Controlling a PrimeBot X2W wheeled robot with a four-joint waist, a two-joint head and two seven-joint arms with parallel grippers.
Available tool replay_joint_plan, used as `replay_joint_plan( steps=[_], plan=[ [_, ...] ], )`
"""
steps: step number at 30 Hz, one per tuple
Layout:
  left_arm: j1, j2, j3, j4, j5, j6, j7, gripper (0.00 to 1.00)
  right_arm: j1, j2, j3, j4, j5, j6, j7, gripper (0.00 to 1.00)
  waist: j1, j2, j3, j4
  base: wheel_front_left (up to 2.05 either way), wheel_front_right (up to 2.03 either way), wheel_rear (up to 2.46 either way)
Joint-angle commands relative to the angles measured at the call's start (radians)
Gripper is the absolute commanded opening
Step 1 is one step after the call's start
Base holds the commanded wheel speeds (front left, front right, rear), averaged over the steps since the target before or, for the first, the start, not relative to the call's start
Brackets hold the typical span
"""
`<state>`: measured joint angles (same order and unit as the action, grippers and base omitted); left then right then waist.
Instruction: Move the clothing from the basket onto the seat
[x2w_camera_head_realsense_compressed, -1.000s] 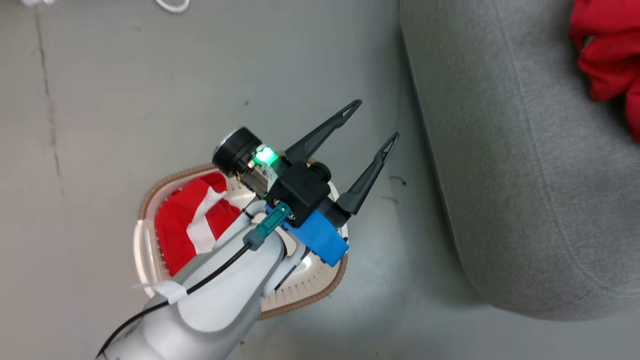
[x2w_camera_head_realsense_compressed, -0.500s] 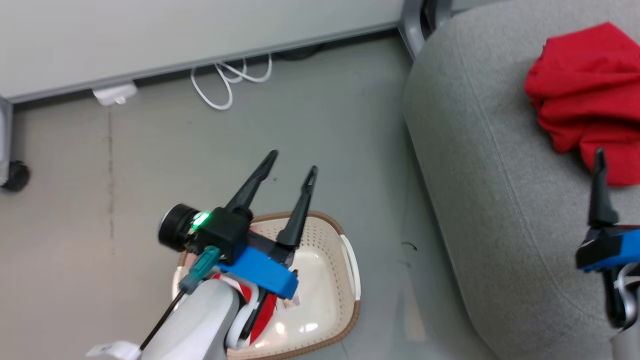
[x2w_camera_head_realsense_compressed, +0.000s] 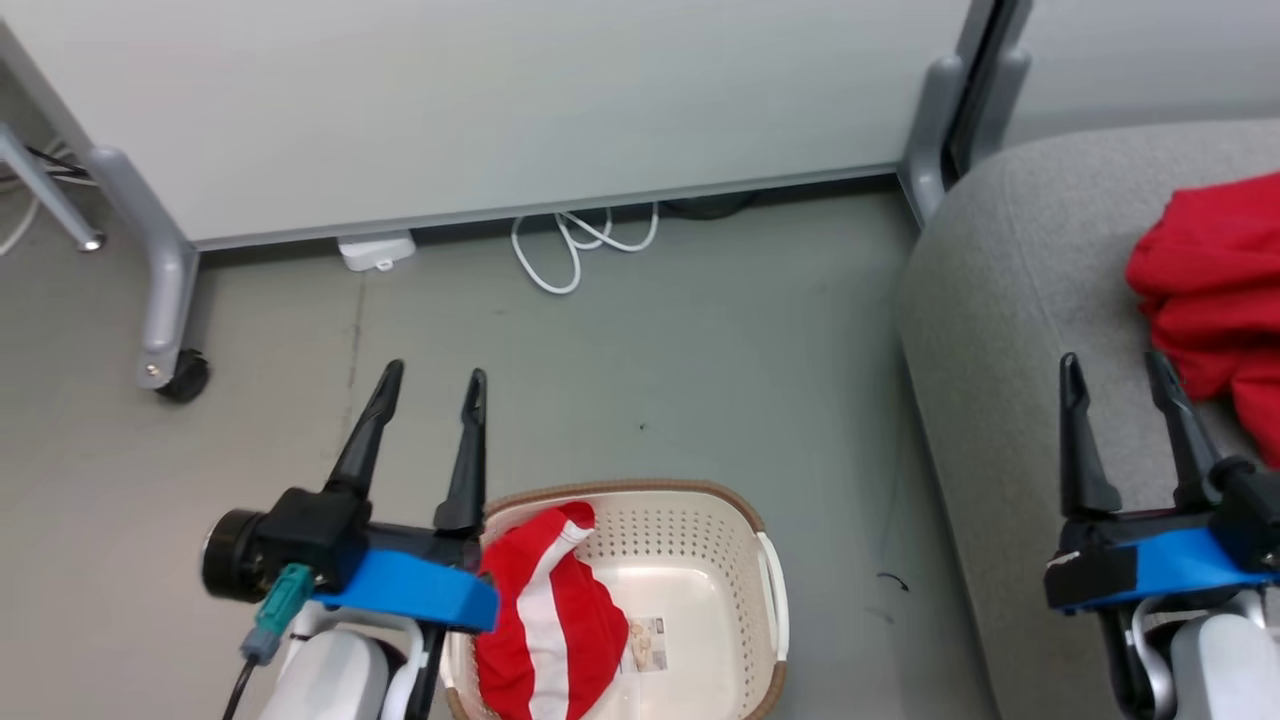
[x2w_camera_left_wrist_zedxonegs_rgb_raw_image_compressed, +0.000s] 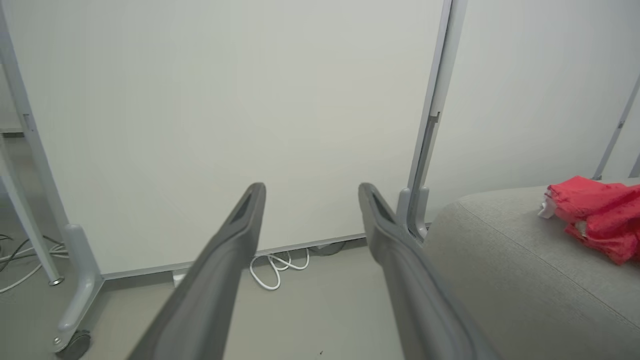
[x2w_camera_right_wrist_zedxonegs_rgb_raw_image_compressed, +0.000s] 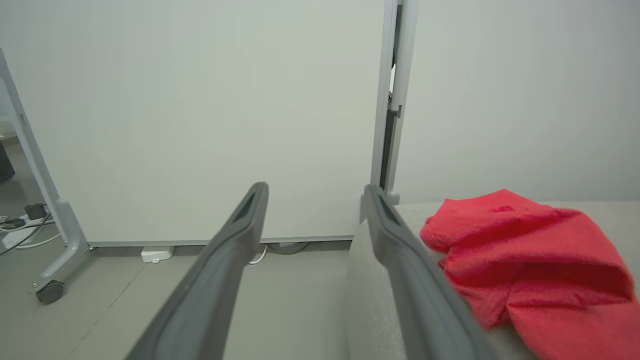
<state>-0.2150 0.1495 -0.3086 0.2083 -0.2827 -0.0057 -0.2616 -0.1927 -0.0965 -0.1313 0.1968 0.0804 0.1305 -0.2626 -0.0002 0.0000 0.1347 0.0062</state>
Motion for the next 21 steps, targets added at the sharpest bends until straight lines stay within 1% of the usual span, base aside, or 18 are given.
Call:
replay_joint_plan(
  steps=[1,6,9,21],
  plan=[
    [0.015,-0.003,0.016,-0.005,0.008,-0.006,-0.005,1.00,0.023,0.008,0.008,-0.010,-0.005,0.000,-0.003,1.00,0.0002,0.0000,-0.021,0.020,0.00,0.00,0.00],
    [0.060,-0.028,0.100,-0.012,0.048,-0.030,-0.005,1.00,0.059,0.024,0.034,-0.049,-0.012,0.000,-0.003,1.00,0.0002,0.0000,-0.048,0.043,0.00,0.00,0.00],
    [0.083,-0.043,0.134,-0.011,0.071,-0.046,-0.005,1.00,0.085,0.034,0.041,-0.069,-0.015,0.000,-0.003,1.00,0.0002,0.0000,-0.063,0.053,0.00,0.00,0.00],
    [0.133,-0.078,0.210,-0.019,0.129,-0.088,-0.005,1.00,0.187,0.047,0.094,-0.111,-0.001,0.000,-0.003,1.00,0.0002,0.0000,-0.090,0.069,0.00,0.00,0.00]
  ],
)
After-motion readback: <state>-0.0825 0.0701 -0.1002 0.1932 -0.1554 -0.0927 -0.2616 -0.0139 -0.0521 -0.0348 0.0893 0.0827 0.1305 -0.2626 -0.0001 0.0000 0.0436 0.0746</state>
